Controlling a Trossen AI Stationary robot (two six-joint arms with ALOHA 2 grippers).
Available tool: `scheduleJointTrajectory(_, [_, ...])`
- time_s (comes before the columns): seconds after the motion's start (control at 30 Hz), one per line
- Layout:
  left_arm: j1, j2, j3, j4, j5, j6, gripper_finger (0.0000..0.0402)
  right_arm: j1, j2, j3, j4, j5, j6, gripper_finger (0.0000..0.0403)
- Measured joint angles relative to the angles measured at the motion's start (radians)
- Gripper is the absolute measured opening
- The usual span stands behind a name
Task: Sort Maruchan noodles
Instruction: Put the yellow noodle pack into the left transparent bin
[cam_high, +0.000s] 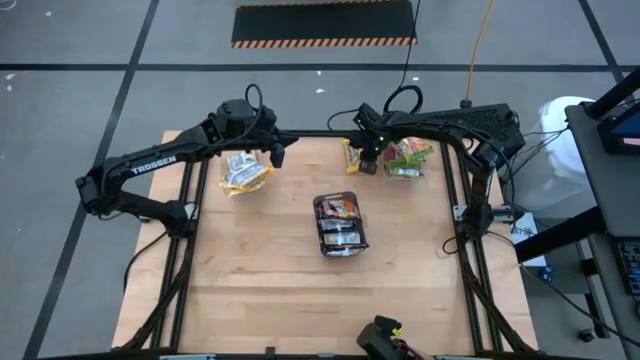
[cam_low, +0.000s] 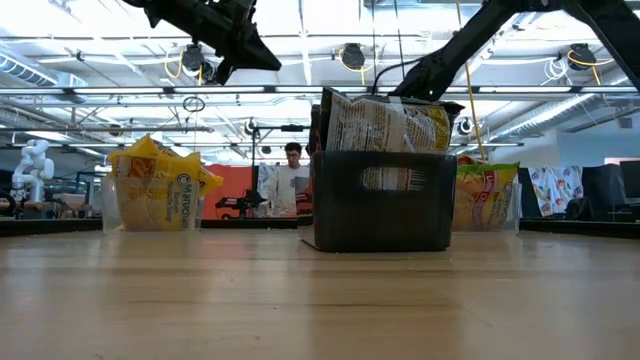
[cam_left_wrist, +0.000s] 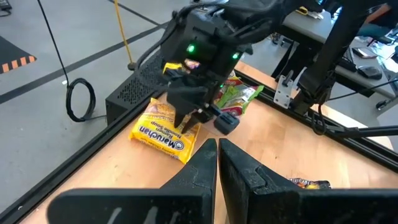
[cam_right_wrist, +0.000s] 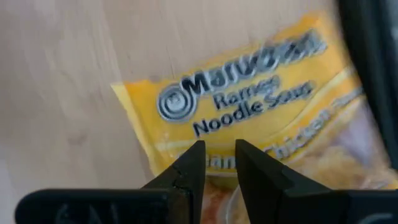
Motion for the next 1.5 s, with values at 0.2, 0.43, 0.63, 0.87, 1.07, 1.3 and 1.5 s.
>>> scheduleJointTrajectory(0.2, [0.000, 0.000, 0.000, 0.001, 0.000, -0.003, 0.0021, -0.001, 0.045, 0.005, 0.015, 0.036, 0.018, 0.0081])
scheduleJointTrajectory(0.43, [0.000, 0.000, 0.000, 0.001, 0.000, -0.004, 0.0021, 0.000, 0.049, 0.003, 0.043, 0.052, -0.010, 0.0079])
scheduleJointTrajectory(0.63, [0.000, 0.000, 0.000, 0.000, 0.000, -0.005, 0.0021, 0.006, 0.049, 0.002, 0.044, 0.054, -0.113, 0.0032])
scheduleJointTrajectory(0.87, [0.000, 0.000, 0.000, -0.002, 0.000, -0.010, 0.0021, 0.006, 0.047, 0.000, 0.072, 0.051, -0.139, 0.0002])
scheduleJointTrajectory(1.07, [0.000, 0.000, 0.000, -0.004, 0.000, -0.012, 0.0021, 0.008, 0.013, -0.005, 0.064, 0.038, -0.139, 0.0000])
scheduleJointTrajectory(1.3, [0.000, 0.000, 0.000, -0.040, 0.000, -0.041, 0.0021, 0.027, -0.055, -0.005, 0.073, 0.001, -0.123, 0.0000])
scheduleJointTrajectory(1.5, [-0.001, 0.000, 0.000, -0.048, 0.000, -0.047, 0.0021, 0.049, -0.118, -0.002, 0.096, 0.000, -0.113, 0.0000])
